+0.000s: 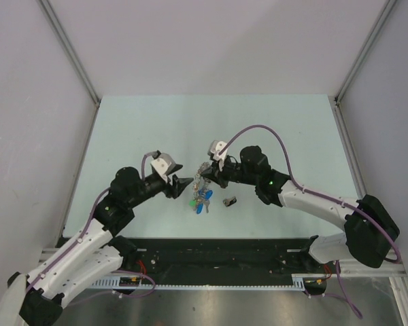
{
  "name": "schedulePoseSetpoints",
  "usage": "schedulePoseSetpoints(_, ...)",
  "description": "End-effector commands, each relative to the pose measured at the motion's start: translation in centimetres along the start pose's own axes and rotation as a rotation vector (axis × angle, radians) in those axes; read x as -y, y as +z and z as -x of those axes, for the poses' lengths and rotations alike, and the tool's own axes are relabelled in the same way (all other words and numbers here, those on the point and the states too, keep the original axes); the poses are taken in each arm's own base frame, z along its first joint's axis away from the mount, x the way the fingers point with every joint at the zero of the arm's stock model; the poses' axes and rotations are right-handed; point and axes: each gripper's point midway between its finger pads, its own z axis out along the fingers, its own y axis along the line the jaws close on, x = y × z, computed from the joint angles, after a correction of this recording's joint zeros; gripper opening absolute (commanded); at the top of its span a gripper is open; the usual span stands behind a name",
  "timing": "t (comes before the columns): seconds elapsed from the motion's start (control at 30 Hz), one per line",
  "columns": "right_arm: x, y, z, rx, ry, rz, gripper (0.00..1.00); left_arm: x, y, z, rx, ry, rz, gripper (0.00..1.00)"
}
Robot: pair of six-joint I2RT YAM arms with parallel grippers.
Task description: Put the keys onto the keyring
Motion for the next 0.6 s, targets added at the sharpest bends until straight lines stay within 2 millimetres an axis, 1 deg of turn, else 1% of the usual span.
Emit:
schedulePoseSetpoints(0.0,0.2,-0.9,1.9,-0.080,-0.178,0.064,0.00,1.1,-0.1,3.1,0.080,0.180,-0.124,0.60)
schedulePoseSetpoints(0.03,0.2,-0.9,2.4,-0.079,-0.213,0.084,0.00,1.7,0.0,2.7,0.072,0.187,-0.168,0.60)
schedulePoseSetpoints(0.07,0.1,-1.1,1.9,-0.102,-0.217,0.103,0.00,1.5,0.1,2.6,0.067,0.185,-0.180,0.57)
schedulePoseSetpoints(0.1,0.3,-1.2,1.9,-0.103,-0.224,0.110,0.00,1.5,0.2,2.4,0.063,0.186,-0.196,0.56)
schedulePoseSetpoints(0.13,0.0,-1.3,2.0,-0.095,-0.232,0.137,0.00,1.9,0.2,2.4,0.065,0.201,-0.231,0.56)
schedulePoseSetpoints(0.17,0.2,-1.3,2.4,-0.084,-0.257,0.141,0.00,1.4,0.6,2.0,0.046,0.198,-0.234,0.56)
schedulePoseSetpoints(0.2,0.2,-1.5,1.9,-0.107,-0.251,0.153,0.00,1.3,0.8,1.9,0.040,0.208,-0.246,0.57)
schedulePoseSetpoints(0.23,0.2,-1.6,2.0,-0.102,-0.262,0.168,0.00,1.3,1.0,1.1,0.011,0.219,-0.262,0.57)
schedulePoseSetpoints(0.27,0.2,-1.6,1.7,-0.110,-0.280,0.180,0.00,1.2,1.3,0.9,-0.003,0.219,-0.281,0.58)
schedulePoseSetpoints(0.3,0.3,-1.5,2.1,-0.106,-0.289,0.189,0.00,1.3,1.5,0.8,-0.010,0.233,-0.302,0.59)
schedulePoseSetpoints(0.33,0.4,-1.6,2.1,-0.105,-0.293,0.201,0.00,1.3,1.6,1.2,-0.010,0.242,-0.318,0.59)
schedulePoseSetpoints(0.37,0.4,-1.6,2.0,-0.110,-0.293,0.212,0.00,1.5,1.9,0.8,-0.020,0.230,-0.352,0.59)
schedulePoseSetpoints(0.4,0.6,-1.5,2.6,-0.099,-0.310,0.220,0.00,1.7,2.0,1.0,-0.018,0.226,-0.369,0.59)
schedulePoseSetpoints(0.43,0.6,-1.4,2.4,-0.106,-0.308,0.227,0.00,1.8,2.2,1.4,-0.011,0.229,-0.383,0.59)
schedulePoseSetpoints(0.47,0.7,-1.4,2.4,-0.105,-0.314,0.228,0.00,2.0,2.4,1.2,-0.015,0.224,-0.404,0.59)
schedulePoseSetpoints(0.5,0.8,-1.2,2.3,-0.105,-0.321,0.230,0.00,2.3,2.6,0.7,-0.030,0.214,-0.436,0.59)
schedulePoseSetpoints(0.57,0.8,-1.1,1.8,-0.117,-0.316,0.236,0.00,2.1,3.1,0.4,-0.047,0.207,-0.445,0.58)
